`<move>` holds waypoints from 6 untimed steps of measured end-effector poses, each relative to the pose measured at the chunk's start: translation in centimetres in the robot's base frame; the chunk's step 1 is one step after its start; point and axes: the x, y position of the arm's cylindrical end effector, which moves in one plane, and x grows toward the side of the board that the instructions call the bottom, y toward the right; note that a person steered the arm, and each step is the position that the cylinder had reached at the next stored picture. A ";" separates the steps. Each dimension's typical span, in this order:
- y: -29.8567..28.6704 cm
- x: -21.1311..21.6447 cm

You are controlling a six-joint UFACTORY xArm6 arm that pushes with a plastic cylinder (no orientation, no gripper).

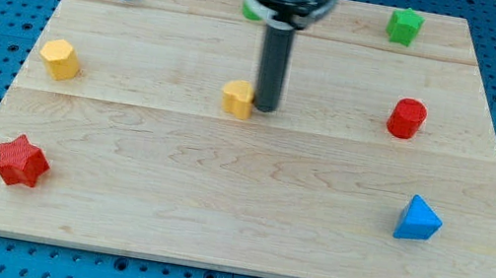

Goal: Push the yellow hexagon towards the yellow heart

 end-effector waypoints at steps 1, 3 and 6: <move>-4.0 0.6; -20.3 2.9; -27.1 -2.8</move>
